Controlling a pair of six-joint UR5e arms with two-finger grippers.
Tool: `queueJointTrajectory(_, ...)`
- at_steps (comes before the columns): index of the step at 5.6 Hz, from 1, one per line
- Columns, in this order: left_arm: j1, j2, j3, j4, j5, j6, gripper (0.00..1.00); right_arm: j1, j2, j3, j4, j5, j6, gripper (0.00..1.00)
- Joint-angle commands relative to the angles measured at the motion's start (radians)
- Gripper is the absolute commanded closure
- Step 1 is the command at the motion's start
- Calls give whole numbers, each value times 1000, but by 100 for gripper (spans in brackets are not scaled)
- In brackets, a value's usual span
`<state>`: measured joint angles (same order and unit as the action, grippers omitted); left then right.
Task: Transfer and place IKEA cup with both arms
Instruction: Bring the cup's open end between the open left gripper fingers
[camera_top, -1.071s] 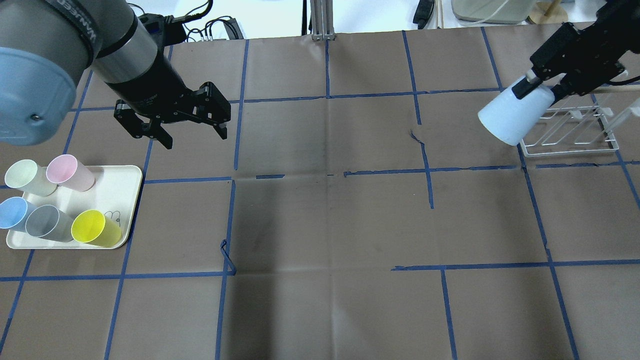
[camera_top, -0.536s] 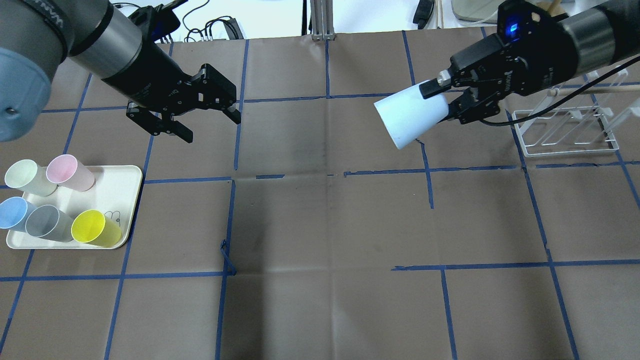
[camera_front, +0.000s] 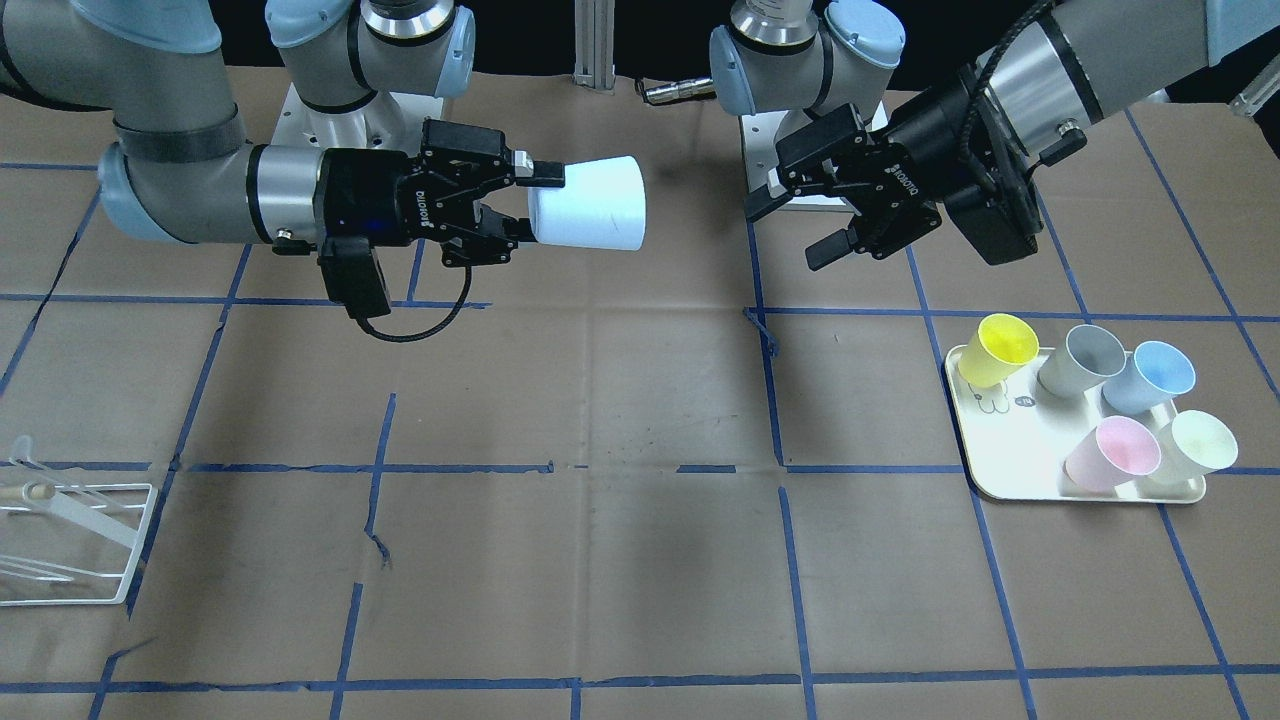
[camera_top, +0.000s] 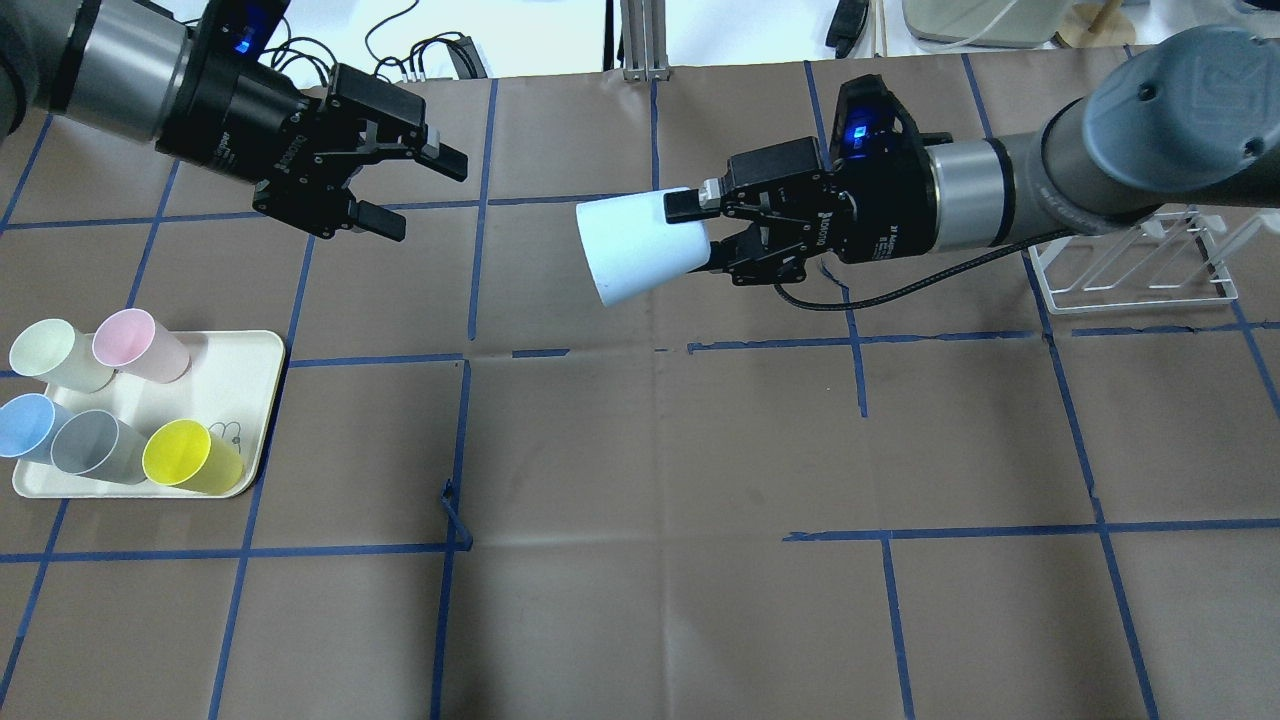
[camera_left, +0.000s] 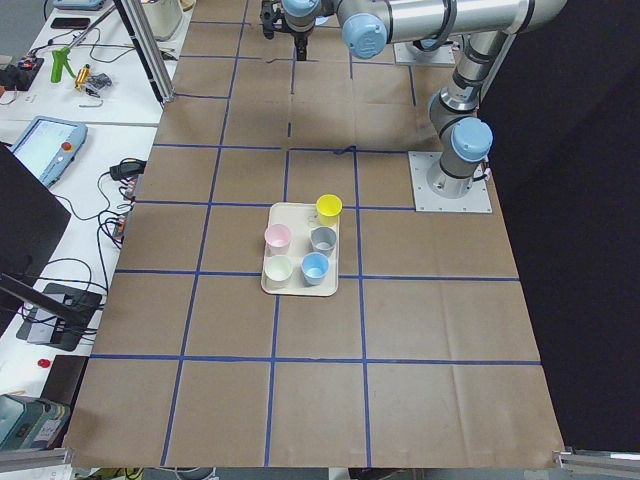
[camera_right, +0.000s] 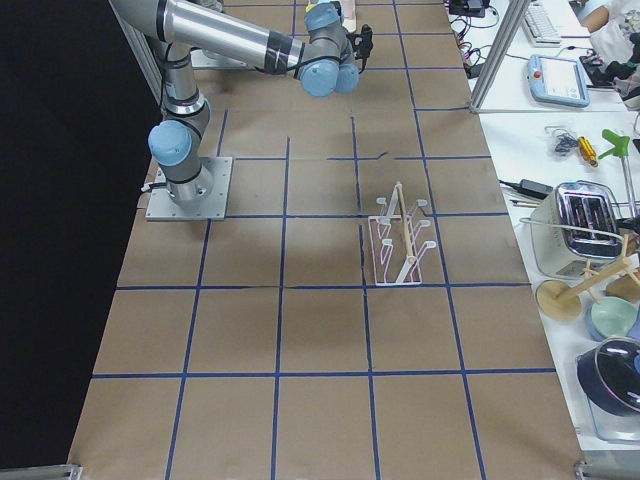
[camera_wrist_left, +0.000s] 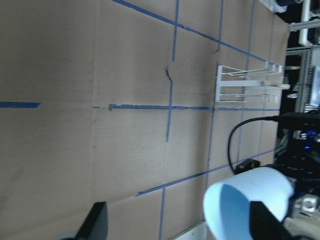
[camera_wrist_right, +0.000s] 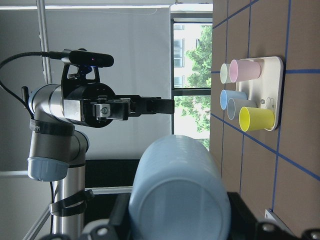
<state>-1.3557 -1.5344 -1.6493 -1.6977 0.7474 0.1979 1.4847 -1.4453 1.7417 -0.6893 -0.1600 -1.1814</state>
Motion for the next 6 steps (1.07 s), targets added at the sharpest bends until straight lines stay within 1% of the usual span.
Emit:
queueJointTrajectory(1,24,2,-15,-106,-247,8,1,54,0,34,0,31,-7,70)
queueJointTrajectory(2,30,3,-26,-152,-293,11,1,90,-4,35,0,112,0,69)
queueJointTrajectory(3,32,19,-68,-154,-295,35,1,101,-4,32,0,188,2,69)
queueJointTrajectory(4,55,54,-116,-158,-278,94,1,91,-1,29,-4,198,3,70)
queueJointTrajectory(5,69,86,-138,-174,-223,97,1,92,-3,30,0,258,6,72)
queueJointTrajectory(6,94,79,-142,-171,-244,103,1,92,-3,30,0,258,6,72)
